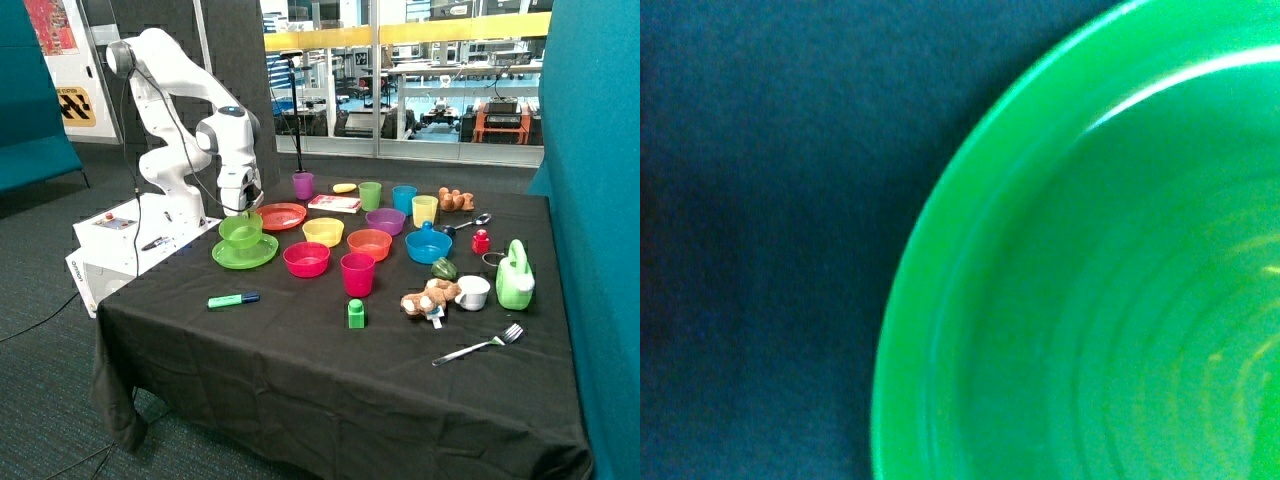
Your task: Place the bowls on the appropriate plate
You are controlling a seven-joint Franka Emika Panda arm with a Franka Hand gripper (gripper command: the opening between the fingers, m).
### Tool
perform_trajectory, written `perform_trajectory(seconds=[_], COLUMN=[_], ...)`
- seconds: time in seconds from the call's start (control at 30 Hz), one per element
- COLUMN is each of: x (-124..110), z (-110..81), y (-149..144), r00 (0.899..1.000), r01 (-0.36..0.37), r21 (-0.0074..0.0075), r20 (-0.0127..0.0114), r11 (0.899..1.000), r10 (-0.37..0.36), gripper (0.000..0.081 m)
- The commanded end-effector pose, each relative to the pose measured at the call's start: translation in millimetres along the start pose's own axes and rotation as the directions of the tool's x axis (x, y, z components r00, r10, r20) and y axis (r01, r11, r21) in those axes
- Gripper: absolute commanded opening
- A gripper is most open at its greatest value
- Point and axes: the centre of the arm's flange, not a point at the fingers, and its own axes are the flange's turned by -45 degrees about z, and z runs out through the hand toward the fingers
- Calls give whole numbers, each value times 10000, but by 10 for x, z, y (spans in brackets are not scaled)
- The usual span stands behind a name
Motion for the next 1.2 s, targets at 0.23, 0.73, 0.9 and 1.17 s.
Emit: perform_trajectory(seconds=[0.23, 0.73, 0.9, 1.17], x=[30, 126, 108, 70], z=[263, 402, 421, 428], y=[55, 59, 42, 51], r00=[9999, 10000, 10000, 9998], r01=[-121, 13, 96, 184], r21=[1, 1, 1, 1], r20=[13, 13, 13, 13], r11=[9999, 10000, 10000, 9998], r10=[121, -13, -96, -184], gripper=[0, 0, 0, 233])
